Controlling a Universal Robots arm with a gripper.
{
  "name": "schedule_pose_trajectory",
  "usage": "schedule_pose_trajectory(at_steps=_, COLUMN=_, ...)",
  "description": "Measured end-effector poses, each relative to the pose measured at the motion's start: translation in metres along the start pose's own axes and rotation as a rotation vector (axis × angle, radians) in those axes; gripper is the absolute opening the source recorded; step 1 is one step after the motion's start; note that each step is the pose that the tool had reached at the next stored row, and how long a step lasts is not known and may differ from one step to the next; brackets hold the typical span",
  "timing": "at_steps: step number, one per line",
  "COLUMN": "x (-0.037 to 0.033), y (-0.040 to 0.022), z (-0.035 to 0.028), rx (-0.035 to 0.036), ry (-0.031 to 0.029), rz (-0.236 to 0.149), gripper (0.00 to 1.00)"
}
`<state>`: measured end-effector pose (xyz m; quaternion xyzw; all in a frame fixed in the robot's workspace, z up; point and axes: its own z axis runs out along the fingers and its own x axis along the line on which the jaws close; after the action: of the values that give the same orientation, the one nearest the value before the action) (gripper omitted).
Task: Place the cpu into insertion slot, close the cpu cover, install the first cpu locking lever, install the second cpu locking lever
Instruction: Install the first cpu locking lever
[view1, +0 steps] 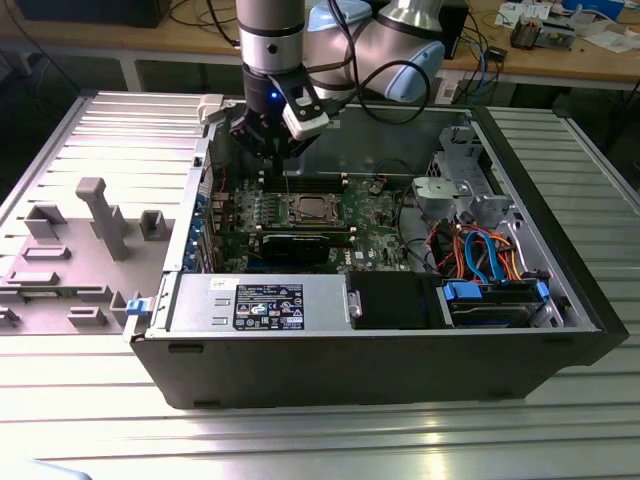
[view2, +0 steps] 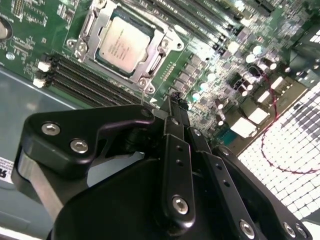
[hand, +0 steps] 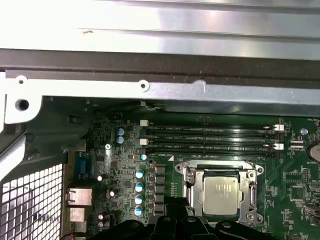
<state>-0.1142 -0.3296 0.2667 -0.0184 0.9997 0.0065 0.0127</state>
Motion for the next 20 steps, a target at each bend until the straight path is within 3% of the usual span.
schedule_pose_trajectory(at_steps=6, x=-0.0004, y=0.0104, z=0.0016, rx=-0.0003, ry=-0.0001, rz=0.0, gripper=0.11)
schedule_pose_trajectory(at_steps=20, x=-0.0005, y=0.0165, z=0.0031, rx=-0.0006, ry=-0.0001, rz=0.0, gripper=0.11)
